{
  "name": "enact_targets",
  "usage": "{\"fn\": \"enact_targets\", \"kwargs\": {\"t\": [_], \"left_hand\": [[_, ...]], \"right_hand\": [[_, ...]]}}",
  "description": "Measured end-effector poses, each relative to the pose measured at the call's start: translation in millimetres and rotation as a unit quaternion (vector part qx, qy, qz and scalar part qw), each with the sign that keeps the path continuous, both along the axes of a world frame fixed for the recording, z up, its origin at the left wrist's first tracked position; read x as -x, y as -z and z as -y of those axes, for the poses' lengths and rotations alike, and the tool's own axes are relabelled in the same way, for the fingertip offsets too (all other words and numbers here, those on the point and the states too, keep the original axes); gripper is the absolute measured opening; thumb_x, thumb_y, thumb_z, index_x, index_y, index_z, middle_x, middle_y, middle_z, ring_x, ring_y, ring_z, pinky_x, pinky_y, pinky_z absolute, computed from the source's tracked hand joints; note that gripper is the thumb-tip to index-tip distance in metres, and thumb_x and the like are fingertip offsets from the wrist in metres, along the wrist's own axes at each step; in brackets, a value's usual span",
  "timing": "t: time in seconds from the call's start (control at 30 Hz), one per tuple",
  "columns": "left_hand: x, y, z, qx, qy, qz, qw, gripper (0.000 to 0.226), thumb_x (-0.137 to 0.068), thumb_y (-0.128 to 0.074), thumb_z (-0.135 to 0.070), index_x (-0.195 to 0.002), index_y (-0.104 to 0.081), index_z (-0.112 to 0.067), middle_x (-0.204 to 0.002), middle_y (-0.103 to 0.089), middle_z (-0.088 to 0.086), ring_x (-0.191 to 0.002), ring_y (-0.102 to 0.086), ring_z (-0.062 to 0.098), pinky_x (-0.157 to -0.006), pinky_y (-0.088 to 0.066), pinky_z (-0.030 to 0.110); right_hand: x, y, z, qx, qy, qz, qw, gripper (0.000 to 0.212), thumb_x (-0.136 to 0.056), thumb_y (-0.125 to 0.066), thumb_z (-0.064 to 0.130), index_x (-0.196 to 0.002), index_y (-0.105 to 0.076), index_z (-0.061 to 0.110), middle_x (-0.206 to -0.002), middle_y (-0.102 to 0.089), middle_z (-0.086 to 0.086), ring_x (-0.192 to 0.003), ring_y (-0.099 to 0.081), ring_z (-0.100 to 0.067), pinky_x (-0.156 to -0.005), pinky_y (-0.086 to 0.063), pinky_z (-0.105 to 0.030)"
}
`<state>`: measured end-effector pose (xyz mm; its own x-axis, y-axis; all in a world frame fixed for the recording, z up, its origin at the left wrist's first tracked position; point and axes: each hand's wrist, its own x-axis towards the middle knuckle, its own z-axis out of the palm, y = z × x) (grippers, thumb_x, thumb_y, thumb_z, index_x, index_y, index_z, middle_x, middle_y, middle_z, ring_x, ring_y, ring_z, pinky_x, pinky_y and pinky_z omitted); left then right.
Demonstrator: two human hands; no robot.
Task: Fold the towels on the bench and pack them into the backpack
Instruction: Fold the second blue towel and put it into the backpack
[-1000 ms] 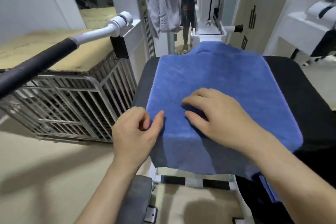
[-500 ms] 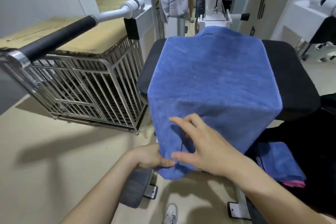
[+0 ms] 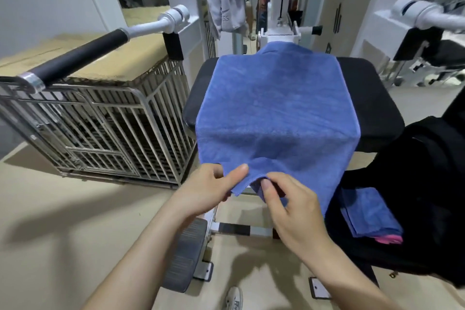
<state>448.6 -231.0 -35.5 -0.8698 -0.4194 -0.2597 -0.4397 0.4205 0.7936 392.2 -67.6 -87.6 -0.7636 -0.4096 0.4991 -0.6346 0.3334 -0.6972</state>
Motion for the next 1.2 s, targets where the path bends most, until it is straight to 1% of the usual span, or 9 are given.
{"fn": "enact_targets", "kwargs": {"t": [0.07,0.13,0.23,0.4,0.57,0.73,0.83,0.97,1.2], "left_hand": [[-8.6,-3.4,3.7,0.225,-0.071,-0.078,0.969,0.055,-0.071,-0.060,-0.068,-0.062,-0.039,-0.019,-0.050,-0.050,-0.011,-0.054,-0.049,0.012,-0.055,-0.040,0.032],[-15.4,-14.9,-0.5,0.212,-0.013,-0.203,0.956,0.038,-0.069,-0.066,-0.060,-0.075,-0.051,-0.026,-0.071,-0.058,-0.013,-0.071,-0.055,0.005,-0.067,-0.045,0.025],[-11.9,-23.6,-10.5,0.197,0.197,-0.189,0.942,0.036,-0.076,-0.067,-0.040,-0.110,-0.056,-0.036,-0.105,-0.063,-0.020,-0.102,-0.056,0.000,-0.087,-0.045,0.022],[8.0,-34.8,-0.1,0.104,0.151,-0.198,0.963,0.034,-0.078,-0.049,0.002,-0.082,-0.065,-0.028,-0.063,-0.064,-0.015,-0.050,-0.052,0.002,-0.051,-0.046,0.020],[19.6,-40.8,25.7,0.054,0.093,-0.187,0.977,0.035,-0.083,-0.041,-0.004,-0.071,-0.067,-0.024,-0.063,-0.058,0.011,-0.055,-0.046,0.017,-0.057,-0.037,0.026],[13.8,-26.6,37.5,-0.004,0.165,-0.033,0.986,0.023,-0.082,-0.039,-0.020,-0.084,-0.061,-0.023,-0.066,-0.044,0.019,-0.056,-0.035,0.025,-0.047,-0.029,0.034],[9.1,-25.6,28.9,0.014,0.218,0.021,0.976,0.023,-0.085,-0.035,-0.019,-0.086,-0.058,-0.024,-0.069,-0.046,0.013,-0.052,-0.037,0.025,-0.041,-0.031,0.027],[4.4,-37.0,19.4,-0.040,0.229,-0.031,0.972,0.025,-0.096,-0.036,-0.010,-0.085,-0.056,-0.020,-0.068,-0.048,0.008,-0.049,-0.034,0.022,-0.040,-0.029,0.023],[5.4,-57.0,27.9,-0.054,0.117,-0.193,0.973,0.028,-0.097,-0.036,-0.001,-0.080,-0.052,-0.017,-0.064,-0.041,0.008,-0.047,-0.035,0.011,-0.041,-0.027,0.018]], "right_hand": [[2.2,-9.9,0.8,-0.038,-0.004,-0.032,0.999,0.028,-0.093,-0.043,0.040,-0.089,-0.065,0.023,-0.072,-0.065,0.008,-0.065,-0.056,-0.012,-0.059,-0.046,-0.035],[5.9,-20.2,2.5,-0.067,-0.015,-0.061,0.996,0.026,-0.092,-0.043,0.040,-0.087,-0.063,0.025,-0.065,-0.062,0.008,-0.058,-0.054,-0.015,-0.050,-0.047,-0.035],[14.7,-38.1,5.1,-0.096,-0.039,-0.095,0.990,0.024,-0.090,-0.046,0.040,-0.086,-0.064,0.025,-0.064,-0.061,0.008,-0.057,-0.052,-0.014,-0.051,-0.047,-0.033],[36.0,-74.1,-8.5,-0.144,-0.119,0.073,0.980,0.020,-0.077,-0.074,0.047,-0.086,-0.066,0.030,-0.059,-0.052,0.007,-0.055,-0.045,-0.008,-0.056,-0.038,-0.023],[58.9,-91.4,-46.5,-0.261,-0.192,0.171,0.931,0.023,-0.085,-0.068,0.023,-0.062,-0.063,0.022,-0.055,-0.054,0.010,-0.052,-0.044,-0.001,-0.054,-0.036,-0.016],[67.5,-68.1,-63.8,-0.129,-0.202,0.305,0.922,0.025,-0.094,-0.059,0.029,-0.082,-0.064,0.007,-0.094,-0.074,0.001,-0.092,-0.068,-0.012,-0.088,-0.051,-0.031],[47.8,-48.6,-50.0,-0.069,-0.194,0.276,0.939,0.039,-0.075,-0.074,0.047,-0.092,-0.060,0.015,-0.088,-0.064,0.001,-0.082,-0.061,-0.011,-0.081,-0.050,-0.029],[17.8,-42.2,-30.7,-0.128,-0.250,0.185,0.942,0.056,-0.062,-0.087,0.040,-0.111,-0.059,0.033,-0.101,-0.060,0.010,-0.096,-0.058,-0.008,-0.087,-0.046,-0.022],[26.9,-56.2,-46.9,-0.154,-0.297,0.320,0.886,0.021,-0.077,-0.070,0.016,-0.085,-0.055,0.004,-0.072,-0.051,-0.007,-0.069,-0.044,-0.015,-0.065,-0.035,-0.036]]}}
